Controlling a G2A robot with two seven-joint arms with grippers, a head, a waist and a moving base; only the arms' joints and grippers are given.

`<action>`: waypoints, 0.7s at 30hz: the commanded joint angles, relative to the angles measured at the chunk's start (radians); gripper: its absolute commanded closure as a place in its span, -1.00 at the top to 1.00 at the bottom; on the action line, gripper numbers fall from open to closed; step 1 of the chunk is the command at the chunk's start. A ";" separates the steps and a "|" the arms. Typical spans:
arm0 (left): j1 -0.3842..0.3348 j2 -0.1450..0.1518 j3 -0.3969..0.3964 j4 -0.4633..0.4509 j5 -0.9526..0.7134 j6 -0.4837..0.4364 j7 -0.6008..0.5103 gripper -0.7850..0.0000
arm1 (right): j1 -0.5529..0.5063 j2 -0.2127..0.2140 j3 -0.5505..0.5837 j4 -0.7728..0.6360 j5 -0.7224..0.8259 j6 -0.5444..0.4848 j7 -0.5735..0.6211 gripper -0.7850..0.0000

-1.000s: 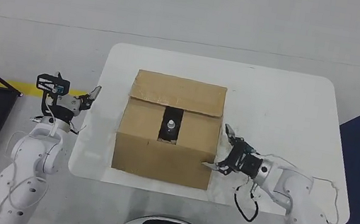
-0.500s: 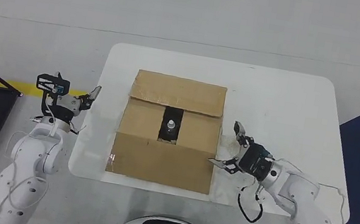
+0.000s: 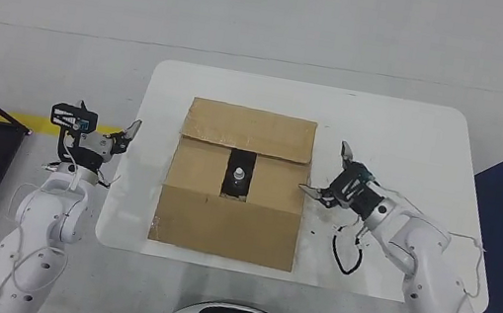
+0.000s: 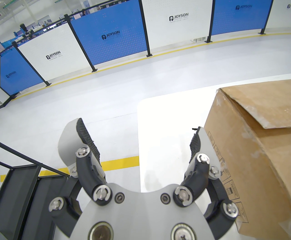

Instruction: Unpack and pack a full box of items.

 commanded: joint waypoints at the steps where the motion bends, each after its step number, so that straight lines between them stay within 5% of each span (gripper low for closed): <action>1: 0.000 0.000 0.000 0.000 0.000 0.000 0.000 1.00 | 0.012 -0.002 -0.002 0.013 0.025 0.026 0.032 1.00; 21: 0.000 0.000 0.000 0.000 0.000 0.000 0.000 1.00 | 0.166 -0.029 -0.083 0.086 0.121 0.206 0.248 1.00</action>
